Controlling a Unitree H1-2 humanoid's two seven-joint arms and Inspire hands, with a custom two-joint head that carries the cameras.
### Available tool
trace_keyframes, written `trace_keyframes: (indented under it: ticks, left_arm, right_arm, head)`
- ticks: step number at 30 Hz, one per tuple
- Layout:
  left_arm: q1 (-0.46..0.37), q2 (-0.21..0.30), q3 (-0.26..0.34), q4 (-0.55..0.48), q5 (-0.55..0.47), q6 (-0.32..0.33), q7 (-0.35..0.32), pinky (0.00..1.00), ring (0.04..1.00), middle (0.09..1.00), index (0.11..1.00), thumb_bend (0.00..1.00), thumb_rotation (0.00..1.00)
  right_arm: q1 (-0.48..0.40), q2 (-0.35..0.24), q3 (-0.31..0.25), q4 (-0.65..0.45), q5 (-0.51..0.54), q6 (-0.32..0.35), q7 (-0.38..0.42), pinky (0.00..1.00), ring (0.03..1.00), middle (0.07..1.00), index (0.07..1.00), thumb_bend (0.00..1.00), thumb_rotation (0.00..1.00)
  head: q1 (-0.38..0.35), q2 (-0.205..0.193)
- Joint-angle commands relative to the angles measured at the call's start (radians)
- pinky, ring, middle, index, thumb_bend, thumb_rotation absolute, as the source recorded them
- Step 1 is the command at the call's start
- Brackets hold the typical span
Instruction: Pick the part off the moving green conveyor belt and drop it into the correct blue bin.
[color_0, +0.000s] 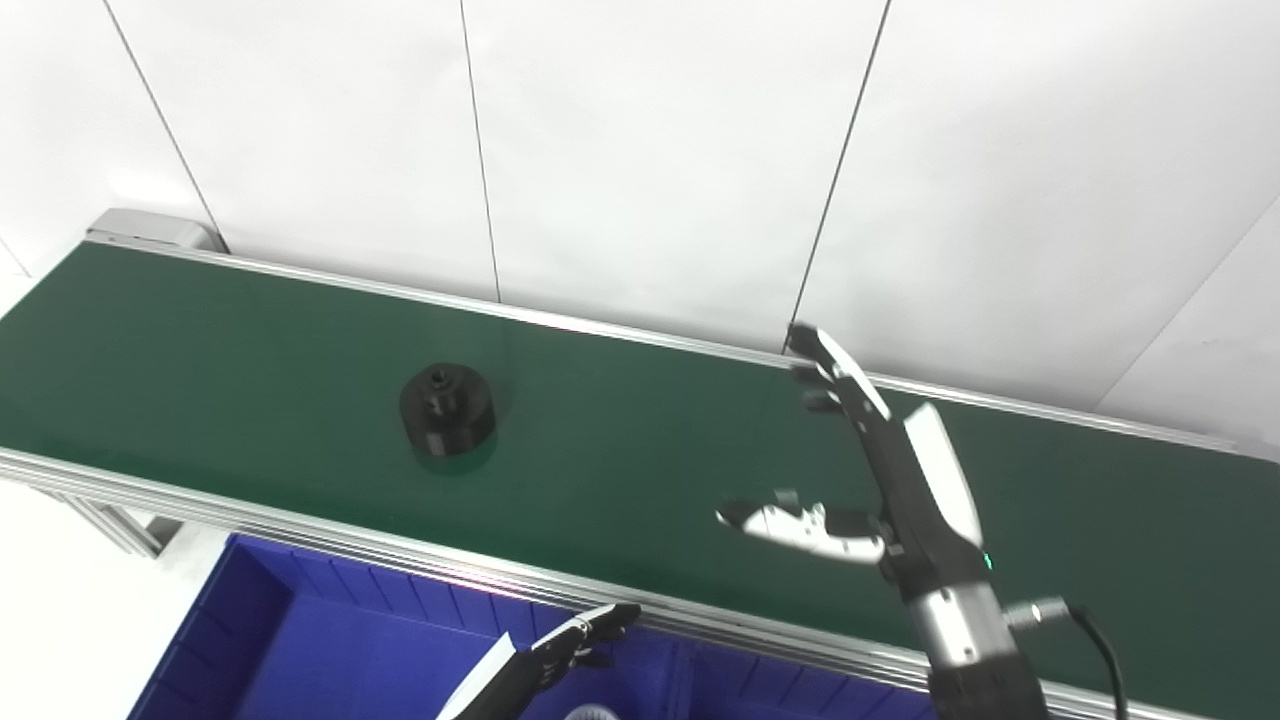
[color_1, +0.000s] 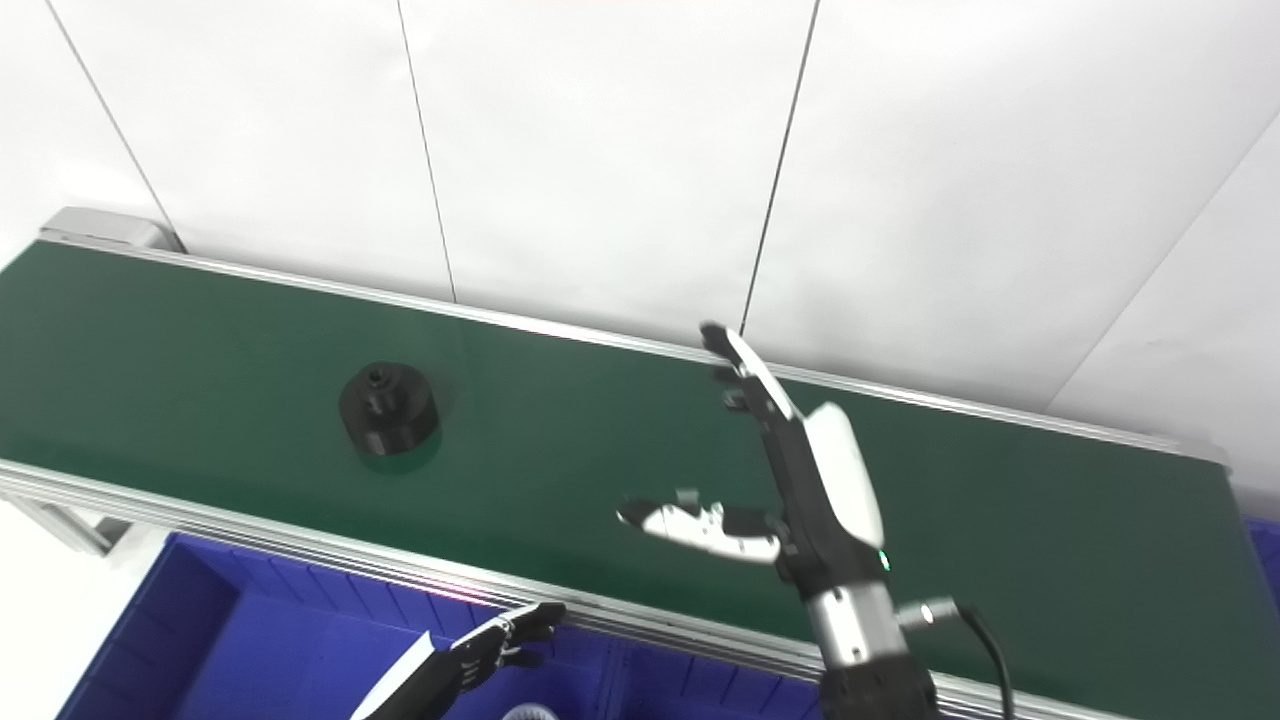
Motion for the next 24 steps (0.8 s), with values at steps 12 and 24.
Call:
trace_keyframes:
  ticks: [12, 24]
  left_arm:
    - [-0.007, 0.001, -0.006, -0.006, -0.023, -0.040, -0.002, 0.80, 0.887, 0.908, 0.876, 0.74, 0.61]
    - [0.013, -0.012, 0.010, -0.020, -0.056, -0.040, -0.071, 0.82, 0.908, 0.920, 0.880, 0.79, 0.64]
  right_arm:
    - [-0.246, 0.124, 0.064, 0.324, -0.066, 0.046, -0.057, 0.71, 0.820, 0.879, 0.937, 0.90, 0.43]
    - [-0.397, 0.158, 0.118, 0.511, -0.119, 0.087, -0.065, 0.73, 0.847, 0.909, 0.955, 0.94, 0.44]
  head:
    - [-0.013, 0.000]
    - [-0.015, 0.005]
